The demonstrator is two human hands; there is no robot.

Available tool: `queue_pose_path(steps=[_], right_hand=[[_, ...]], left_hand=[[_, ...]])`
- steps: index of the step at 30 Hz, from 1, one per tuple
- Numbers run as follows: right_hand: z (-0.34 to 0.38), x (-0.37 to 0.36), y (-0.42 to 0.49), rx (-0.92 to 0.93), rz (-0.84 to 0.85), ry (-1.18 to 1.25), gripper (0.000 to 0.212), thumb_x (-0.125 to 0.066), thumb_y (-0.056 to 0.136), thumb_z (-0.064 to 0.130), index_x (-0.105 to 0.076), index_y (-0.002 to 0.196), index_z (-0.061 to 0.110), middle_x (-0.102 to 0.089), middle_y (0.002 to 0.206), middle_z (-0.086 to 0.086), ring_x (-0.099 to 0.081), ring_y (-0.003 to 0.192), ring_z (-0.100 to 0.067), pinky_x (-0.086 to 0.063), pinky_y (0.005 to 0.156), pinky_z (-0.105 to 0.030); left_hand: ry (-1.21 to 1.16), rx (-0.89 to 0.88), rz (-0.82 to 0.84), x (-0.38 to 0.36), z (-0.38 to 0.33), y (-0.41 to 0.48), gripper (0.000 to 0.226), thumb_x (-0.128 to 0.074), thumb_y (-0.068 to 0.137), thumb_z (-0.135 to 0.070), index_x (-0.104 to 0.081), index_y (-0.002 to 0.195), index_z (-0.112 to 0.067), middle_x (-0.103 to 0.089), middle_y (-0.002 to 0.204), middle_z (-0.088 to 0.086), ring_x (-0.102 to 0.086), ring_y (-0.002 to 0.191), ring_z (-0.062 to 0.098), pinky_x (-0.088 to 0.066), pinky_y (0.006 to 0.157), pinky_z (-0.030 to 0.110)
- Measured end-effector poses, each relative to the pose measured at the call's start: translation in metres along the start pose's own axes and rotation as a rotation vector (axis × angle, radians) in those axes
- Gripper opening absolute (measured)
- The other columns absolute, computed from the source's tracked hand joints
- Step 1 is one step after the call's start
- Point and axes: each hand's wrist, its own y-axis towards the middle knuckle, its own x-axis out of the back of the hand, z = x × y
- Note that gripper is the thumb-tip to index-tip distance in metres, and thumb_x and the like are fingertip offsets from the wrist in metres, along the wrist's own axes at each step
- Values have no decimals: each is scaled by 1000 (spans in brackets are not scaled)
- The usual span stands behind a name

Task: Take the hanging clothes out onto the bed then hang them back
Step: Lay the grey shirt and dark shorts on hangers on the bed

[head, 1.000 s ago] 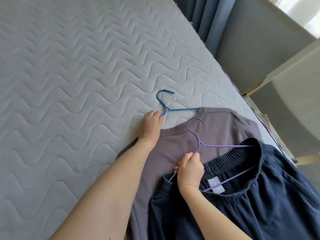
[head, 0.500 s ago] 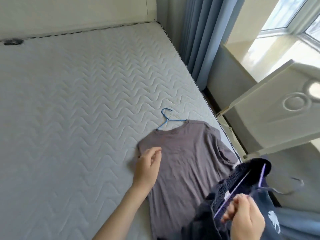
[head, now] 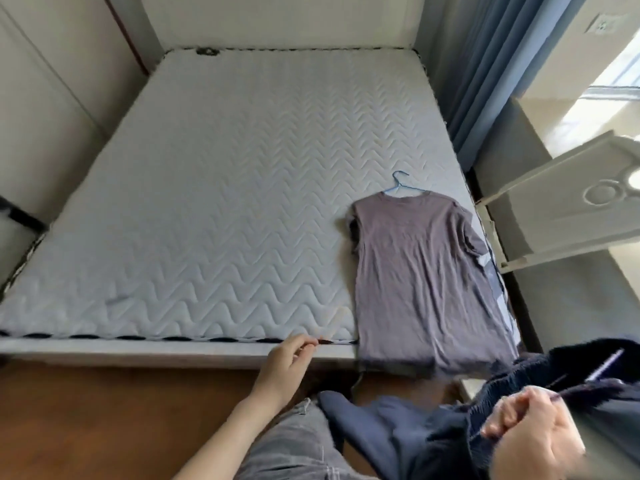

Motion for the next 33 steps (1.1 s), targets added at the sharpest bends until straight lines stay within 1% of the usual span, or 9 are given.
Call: queue_pose_path(steps=[4, 11, 14, 16, 19, 24, 26, 31, 33], right_hand=[[-13, -4, -57, 25, 78, 88, 32, -30, 94, 3, -35, 63, 10, -31, 35, 7, -27, 25, -8, -19, 27, -13], [-37, -42, -133, -9, 216, 55, 31, -33, 92, 7, -33, 61, 10, -33, 37, 5, -29, 28, -10, -22, 28, -17], [-43, -67, -163, 38, 235, -10, 32, -35, 92, 7, -33, 61, 9, -36, 38, 2, -32, 29, -10, -24, 28, -20], [-53, -87, -181, 61, 237, -49, 31, -36, 91, 8, -34, 61, 9, -37, 38, 3, -33, 30, -10, -26, 29, -20], [-69, -118, -201, 68, 203, -72, 28, -37, 88, 10, -35, 60, 9, -38, 39, 4, -34, 31, -12, -26, 30, -20], [-90, -193, -218, 93, 110, -78, 25, -39, 84, 14, -38, 59, 12, -40, 39, 4, -36, 32, -13, -28, 31, -21], [-96, -232, -216, 84, 83, -57, 24, -39, 83, 14, -37, 59, 15, -40, 39, 7, -35, 31, -13, -27, 32, -22], [-116, -335, -199, 117, 18, -50, 30, -36, 88, 12, -38, 58, 14, -42, 36, 6, -37, 29, -12, -29, 33, -26], [-133, -381, -182, 120, 13, -45, 30, -36, 90, 12, -39, 60, 14, -43, 38, 7, -39, 31, -14, -32, 34, -26]], left_hand=[[-20, 23, -102, 47, 27, -77, 16, -48, 89, -36, -63, 92, -42, -70, 94, -18, -66, 94, 3, -51, 84, 23], [-130, 158, -370, 116, 101, -176, 24, -52, 96, -12, -69, 92, -29, -71, 91, -20, -66, 89, -2, -49, 74, 12], [-184, 211, -436, 147, 136, -202, 27, -52, 97, -12, -71, 91, -30, -74, 86, -9, -68, 87, 3, -52, 75, 16], [-204, 234, -438, 175, 159, -207, 30, -51, 97, -14, -71, 89, -35, -74, 90, -12, -68, 88, 4, -53, 78, 20], [-194, 230, -399, 226, 183, -195, 30, -51, 97, -16, -68, 92, -40, -72, 93, -17, -67, 90, 3, -53, 81, 24], [-132, 145, -300, 311, 207, -134, 20, -50, 97, -26, -70, 97, -29, -71, 94, -19, -66, 91, 4, -53, 88, 34], [-123, 115, -265, 334, 210, -98, 22, -47, 93, -33, -68, 98, -31, -72, 93, -16, -66, 93, 5, -52, 88, 32], [-63, 62, -198, 358, 212, 3, 19, -48, 98, -20, -65, 101, -29, -71, 101, -7, -64, 96, -2, -46, 83, 16], [-12, 32, -209, 358, 219, 51, 20, -47, 96, -25, -65, 105, -26, -70, 104, -6, -64, 98, 1, -47, 84, 20]])
